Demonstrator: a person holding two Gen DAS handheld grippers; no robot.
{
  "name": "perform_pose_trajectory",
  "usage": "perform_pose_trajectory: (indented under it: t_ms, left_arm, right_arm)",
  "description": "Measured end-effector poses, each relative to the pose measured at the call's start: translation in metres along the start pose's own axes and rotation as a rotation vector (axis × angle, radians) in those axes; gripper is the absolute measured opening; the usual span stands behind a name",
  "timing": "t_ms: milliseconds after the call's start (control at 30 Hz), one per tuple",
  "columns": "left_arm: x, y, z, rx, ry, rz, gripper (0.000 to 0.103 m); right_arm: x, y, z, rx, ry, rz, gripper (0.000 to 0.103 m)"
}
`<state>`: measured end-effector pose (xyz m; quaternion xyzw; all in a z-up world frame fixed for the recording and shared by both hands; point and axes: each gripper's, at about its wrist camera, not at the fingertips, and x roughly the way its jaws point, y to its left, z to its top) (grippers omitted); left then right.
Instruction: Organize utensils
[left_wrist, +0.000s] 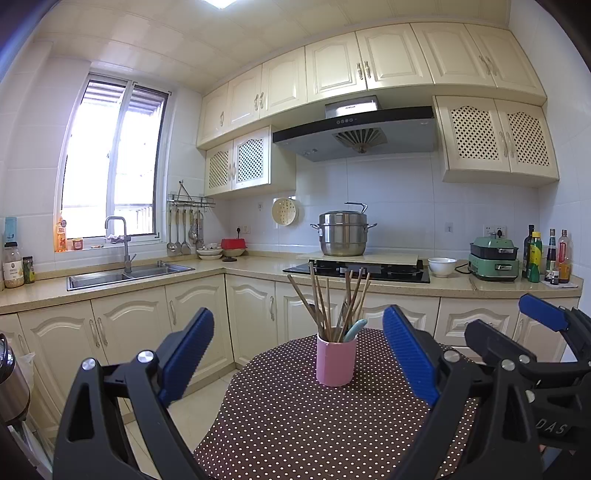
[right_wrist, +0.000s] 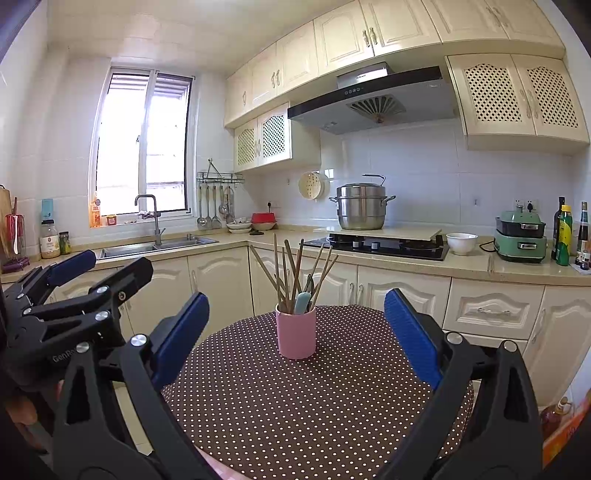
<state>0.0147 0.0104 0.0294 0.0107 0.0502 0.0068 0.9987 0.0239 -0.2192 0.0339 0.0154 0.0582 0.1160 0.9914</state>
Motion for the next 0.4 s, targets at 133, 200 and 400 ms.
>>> perform_pose_trajectory:
  t_ms: [133, 200, 400]
  left_arm:
    - [0.010, 0.005, -0.008, -0.013, 0.026, 0.003, 0.091]
    - [0.020, 0.009, -0.014, -0.019, 0.053, 0.008, 0.091]
    - [0.069, 0.015, -0.039, -0.022, 0.176, 0.015, 0.091]
  right_arm:
    - [0.011, -0.001, -0.006, 0.023, 0.027, 0.020, 0.094]
    - [0.023, -0.003, -0.014, 0.046, 0.058, 0.038, 0.094]
    - [0.067, -0.008, -0.035, 0.069, 0.169, 0.052, 0.094]
